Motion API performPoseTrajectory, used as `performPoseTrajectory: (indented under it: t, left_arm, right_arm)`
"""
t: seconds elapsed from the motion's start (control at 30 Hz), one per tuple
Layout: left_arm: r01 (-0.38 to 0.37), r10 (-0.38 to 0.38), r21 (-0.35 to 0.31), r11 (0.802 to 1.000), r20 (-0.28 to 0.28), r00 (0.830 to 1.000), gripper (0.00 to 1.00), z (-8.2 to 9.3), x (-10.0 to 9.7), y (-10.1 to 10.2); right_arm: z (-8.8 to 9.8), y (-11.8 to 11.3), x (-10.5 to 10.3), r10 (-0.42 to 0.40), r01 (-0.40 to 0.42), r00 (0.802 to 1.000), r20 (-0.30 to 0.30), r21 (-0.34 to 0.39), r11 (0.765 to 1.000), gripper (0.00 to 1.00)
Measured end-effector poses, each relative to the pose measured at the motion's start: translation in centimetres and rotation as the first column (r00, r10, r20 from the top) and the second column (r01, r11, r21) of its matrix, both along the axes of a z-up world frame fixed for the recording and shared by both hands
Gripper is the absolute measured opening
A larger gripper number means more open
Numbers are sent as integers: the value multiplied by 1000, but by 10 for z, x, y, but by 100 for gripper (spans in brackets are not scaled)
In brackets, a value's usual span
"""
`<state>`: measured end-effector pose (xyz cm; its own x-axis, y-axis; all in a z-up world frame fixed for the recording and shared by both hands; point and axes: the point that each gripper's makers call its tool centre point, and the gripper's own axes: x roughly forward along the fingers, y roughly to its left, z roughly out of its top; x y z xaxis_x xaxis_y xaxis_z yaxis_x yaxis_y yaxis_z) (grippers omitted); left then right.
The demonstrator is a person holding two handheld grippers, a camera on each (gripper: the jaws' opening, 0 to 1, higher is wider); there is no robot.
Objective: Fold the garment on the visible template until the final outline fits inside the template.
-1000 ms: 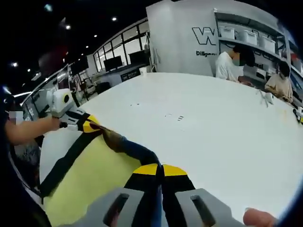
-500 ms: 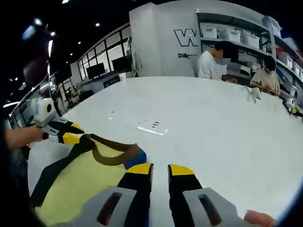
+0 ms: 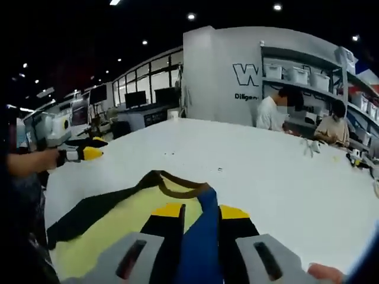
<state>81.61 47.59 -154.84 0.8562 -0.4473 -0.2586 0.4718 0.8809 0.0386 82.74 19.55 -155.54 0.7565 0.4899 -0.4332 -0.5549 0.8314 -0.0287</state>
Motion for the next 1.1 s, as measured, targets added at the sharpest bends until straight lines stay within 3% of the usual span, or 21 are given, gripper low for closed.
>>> performPoseTrajectory:
  t: [0.3,0.5,0.57,0.73,0.8,0.9,1.1]
  left_arm:
    - [-12,12,-11,1000,-9,1000,57,3,-94,2]
    - [-56,53,-80,995,-44,998,71,4,-127,8]
    - [-59,55,-94,994,-44,998,72,5,-140,7]
    - [-62,55,-104,993,-73,996,72,-5,-165,7]
    - [-71,61,-113,991,-90,994,71,-11,-178,7]
    - [-77,65,-116,990,-97,993,70,-18,-191,8]
    - [-68,56,-108,992,-107,993,68,-21,-213,5]
  right_arm:
    - [-7,-15,-107,-20,19,1000,-12,-57,998,20]
    - [-23,-18,-164,-16,11,998,-64,-75,997,26]
    - [-35,-13,-185,-1,-4,993,-120,-41,999,27]
    - [-56,1,-227,52,-72,988,-147,-136,988,26]
    - [-68,3,-238,69,-100,986,-150,-211,972,26]
    - [-75,10,-247,93,-119,990,-103,-282,952,26]
    - [-91,11,-255,93,-111,994,-63,-388,915,25]
